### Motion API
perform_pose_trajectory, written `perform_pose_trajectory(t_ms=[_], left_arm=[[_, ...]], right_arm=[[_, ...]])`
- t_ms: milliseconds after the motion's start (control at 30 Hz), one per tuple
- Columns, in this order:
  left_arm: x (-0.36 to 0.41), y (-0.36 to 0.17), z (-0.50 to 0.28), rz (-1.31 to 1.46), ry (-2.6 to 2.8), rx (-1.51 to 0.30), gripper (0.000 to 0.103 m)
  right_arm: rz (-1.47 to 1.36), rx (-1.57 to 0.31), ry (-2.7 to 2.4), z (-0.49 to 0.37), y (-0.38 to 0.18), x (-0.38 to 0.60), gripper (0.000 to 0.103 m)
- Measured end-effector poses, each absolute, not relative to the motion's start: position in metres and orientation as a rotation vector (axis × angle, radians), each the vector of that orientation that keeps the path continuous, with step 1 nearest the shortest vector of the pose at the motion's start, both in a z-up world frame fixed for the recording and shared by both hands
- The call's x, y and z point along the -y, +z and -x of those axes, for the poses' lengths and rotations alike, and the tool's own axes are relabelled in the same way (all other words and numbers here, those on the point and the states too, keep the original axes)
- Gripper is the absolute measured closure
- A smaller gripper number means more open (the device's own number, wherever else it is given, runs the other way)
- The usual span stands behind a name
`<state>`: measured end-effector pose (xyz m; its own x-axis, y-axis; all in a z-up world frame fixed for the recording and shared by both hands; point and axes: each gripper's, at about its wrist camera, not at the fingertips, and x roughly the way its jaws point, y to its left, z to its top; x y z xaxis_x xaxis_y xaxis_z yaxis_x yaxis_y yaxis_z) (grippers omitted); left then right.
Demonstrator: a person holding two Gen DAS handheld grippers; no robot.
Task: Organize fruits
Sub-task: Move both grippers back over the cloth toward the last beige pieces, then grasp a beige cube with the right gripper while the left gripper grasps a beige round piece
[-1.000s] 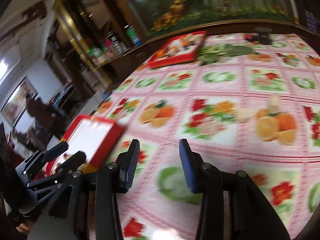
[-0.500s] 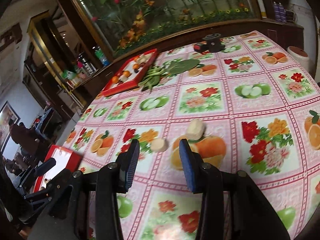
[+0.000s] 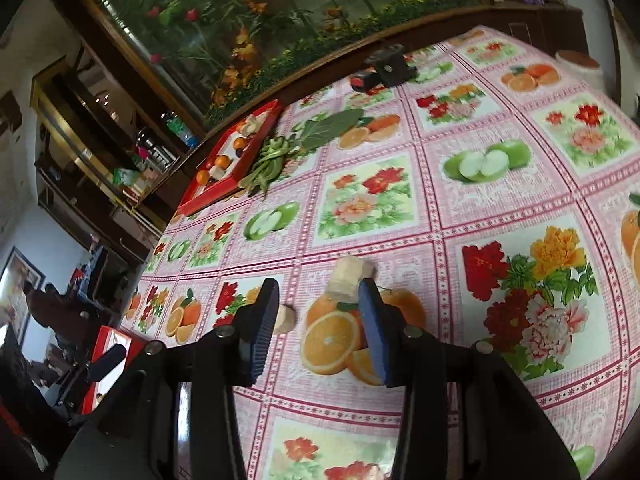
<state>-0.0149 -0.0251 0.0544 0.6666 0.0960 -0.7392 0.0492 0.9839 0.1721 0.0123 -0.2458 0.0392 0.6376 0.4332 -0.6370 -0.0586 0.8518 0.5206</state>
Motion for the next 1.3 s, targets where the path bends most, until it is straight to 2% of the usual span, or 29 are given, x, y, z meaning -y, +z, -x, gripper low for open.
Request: perform_pose_trajectory(t_ms=[200, 333, 867, 1300], left_arm=[[0.043, 0.051, -0.010, -0.174, -0.016, -0.873, 0.043], [0.054, 0.045, -0.026, -0.173, -0.030, -0.905, 0.043], [0.084, 0.025, -0.046, -0.139, -0.108, -0.913, 0.042], [0.091, 0.015, -0.056, -0.062, -0.183, -0.948, 0.043]], right_arm=[[-0.504, -0.827, 0.289, -0.017, 0.040, 0.254, 0.060], [-0.520, -0.883, 0.289, -0.031, 0.033, 0.251, 0.059], [-0.342, -0.947, 0.239, -0.051, 0.019, 0.232, 0.059], [-0.236, -0.926, 0.253, -0.057, 0.018, 0.220, 0.059]])
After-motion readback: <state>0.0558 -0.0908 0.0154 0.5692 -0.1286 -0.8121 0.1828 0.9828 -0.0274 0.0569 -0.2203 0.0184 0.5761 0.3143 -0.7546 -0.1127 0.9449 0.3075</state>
